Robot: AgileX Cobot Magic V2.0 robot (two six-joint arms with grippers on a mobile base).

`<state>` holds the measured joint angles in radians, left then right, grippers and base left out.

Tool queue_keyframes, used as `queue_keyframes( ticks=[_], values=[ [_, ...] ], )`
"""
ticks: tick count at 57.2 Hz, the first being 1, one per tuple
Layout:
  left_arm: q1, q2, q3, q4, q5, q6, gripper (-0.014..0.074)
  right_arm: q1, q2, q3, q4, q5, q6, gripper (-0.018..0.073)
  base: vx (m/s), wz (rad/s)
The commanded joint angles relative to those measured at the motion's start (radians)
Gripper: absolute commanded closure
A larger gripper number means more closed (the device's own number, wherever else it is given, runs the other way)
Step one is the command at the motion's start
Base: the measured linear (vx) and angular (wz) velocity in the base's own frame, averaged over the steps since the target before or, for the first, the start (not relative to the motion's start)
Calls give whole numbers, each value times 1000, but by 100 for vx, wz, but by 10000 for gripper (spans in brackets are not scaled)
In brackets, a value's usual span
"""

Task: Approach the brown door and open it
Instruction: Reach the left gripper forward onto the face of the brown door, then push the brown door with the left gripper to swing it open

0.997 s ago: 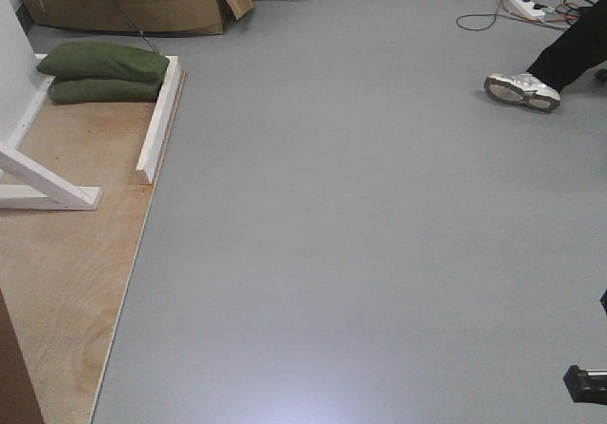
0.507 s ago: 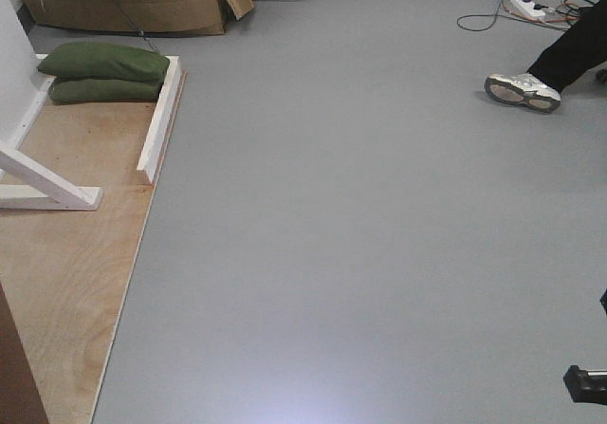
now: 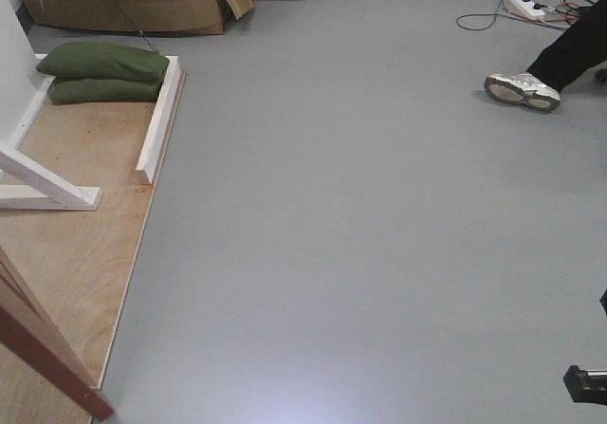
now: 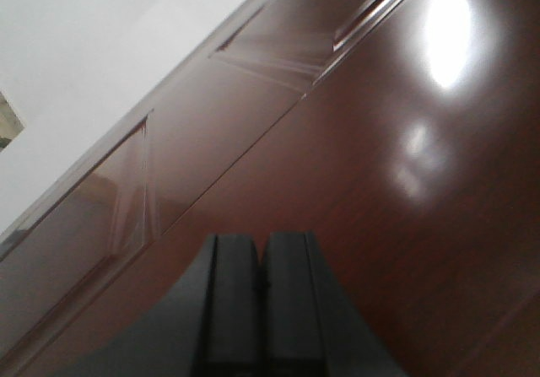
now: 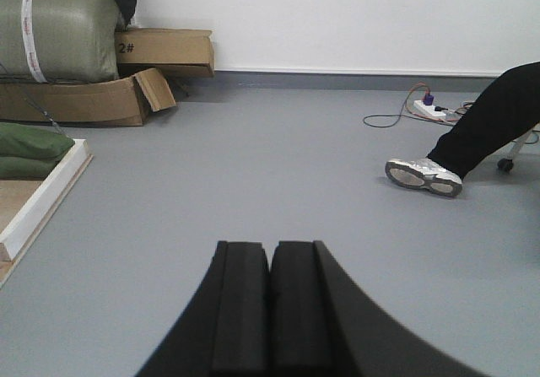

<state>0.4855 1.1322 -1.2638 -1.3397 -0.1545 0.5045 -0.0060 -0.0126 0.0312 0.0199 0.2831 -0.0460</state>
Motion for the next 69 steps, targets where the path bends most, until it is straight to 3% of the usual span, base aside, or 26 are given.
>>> queue_keyframes(
  ticks=[1,10,16,30,47,69],
  values=[
    [-6,-4,-32,62,49,7,603,-2,14,4,-6,-83,-5,559,0,0],
    [-44,-3,-32,126,50,12,603,-2,14,4,-6,-83,-5,559,0,0],
    [-110,5,-32,180,13,43,603,-2,14,4,-6,-83,-5,559,0,0],
    [-212,104,-115,201,72,90,603,-2,14,4,-6,-83,-5,559,0,0],
    [-225,212,-242,200,276,171,603,-2,14,4,-6,-83,-5,559,0,0],
    [-225,287,-241,196,323,172,603,-2,14,4,-6,-82,-5,559,0,0]
  ],
)
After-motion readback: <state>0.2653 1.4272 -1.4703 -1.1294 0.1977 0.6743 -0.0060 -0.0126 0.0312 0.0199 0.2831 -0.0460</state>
